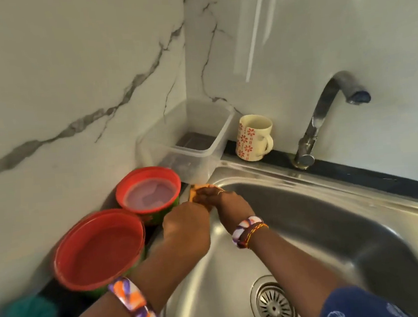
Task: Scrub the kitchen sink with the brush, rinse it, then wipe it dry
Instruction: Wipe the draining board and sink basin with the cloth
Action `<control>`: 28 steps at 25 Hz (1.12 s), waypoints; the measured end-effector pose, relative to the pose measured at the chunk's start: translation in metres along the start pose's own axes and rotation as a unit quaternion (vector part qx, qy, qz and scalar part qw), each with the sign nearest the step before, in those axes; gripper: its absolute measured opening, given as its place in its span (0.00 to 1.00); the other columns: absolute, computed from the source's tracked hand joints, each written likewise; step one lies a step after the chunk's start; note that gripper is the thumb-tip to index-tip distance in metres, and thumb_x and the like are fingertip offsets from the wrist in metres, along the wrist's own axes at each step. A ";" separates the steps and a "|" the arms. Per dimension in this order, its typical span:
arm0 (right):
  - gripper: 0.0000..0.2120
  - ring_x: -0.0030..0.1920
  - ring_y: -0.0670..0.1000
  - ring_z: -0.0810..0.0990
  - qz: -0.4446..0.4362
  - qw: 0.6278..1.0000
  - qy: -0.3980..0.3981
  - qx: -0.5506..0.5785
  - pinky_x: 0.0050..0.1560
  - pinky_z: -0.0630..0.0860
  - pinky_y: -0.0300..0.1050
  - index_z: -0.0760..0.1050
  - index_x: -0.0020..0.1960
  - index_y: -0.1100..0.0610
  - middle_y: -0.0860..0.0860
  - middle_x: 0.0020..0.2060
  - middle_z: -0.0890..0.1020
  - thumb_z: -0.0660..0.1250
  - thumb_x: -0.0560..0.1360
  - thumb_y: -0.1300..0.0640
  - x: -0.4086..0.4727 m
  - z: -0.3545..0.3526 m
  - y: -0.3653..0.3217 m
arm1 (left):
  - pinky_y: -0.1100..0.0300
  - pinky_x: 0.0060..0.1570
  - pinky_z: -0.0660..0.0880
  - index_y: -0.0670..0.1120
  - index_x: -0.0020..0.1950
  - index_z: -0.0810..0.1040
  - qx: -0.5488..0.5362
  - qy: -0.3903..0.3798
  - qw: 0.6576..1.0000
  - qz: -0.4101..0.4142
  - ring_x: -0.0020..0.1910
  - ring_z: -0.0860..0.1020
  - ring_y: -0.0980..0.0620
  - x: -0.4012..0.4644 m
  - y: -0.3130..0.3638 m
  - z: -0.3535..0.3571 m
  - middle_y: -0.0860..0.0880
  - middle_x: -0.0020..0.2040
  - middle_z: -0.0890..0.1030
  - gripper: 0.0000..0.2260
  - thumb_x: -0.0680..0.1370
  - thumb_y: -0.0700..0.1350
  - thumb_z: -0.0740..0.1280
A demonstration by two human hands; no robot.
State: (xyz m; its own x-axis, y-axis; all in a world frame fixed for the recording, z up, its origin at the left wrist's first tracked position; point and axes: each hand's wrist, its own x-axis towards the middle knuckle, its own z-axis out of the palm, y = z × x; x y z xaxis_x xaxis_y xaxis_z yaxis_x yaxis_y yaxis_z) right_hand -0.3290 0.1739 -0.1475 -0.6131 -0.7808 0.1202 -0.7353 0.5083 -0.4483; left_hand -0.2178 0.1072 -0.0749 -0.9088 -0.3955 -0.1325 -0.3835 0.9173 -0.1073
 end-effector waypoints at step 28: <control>0.31 0.68 0.63 0.68 0.529 0.681 0.477 0.174 0.61 0.70 0.56 0.60 0.75 0.51 0.59 0.71 0.66 0.56 0.76 0.71 -0.130 -0.056 0.100 | 0.54 0.34 0.74 0.38 0.32 0.81 0.055 0.188 0.976 0.097 0.35 0.76 0.42 0.013 -0.002 0.056 0.40 0.36 0.77 0.06 0.57 0.35 0.71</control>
State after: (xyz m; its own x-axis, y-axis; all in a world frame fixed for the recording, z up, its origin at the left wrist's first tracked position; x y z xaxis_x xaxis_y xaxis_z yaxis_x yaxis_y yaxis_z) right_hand -0.3393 0.3470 -0.1581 -0.7772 0.6291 0.0134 0.2735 0.3569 -0.8932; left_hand -0.2192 0.0976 -0.1315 -0.9666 -0.1503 0.2074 -0.1966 0.9545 -0.2244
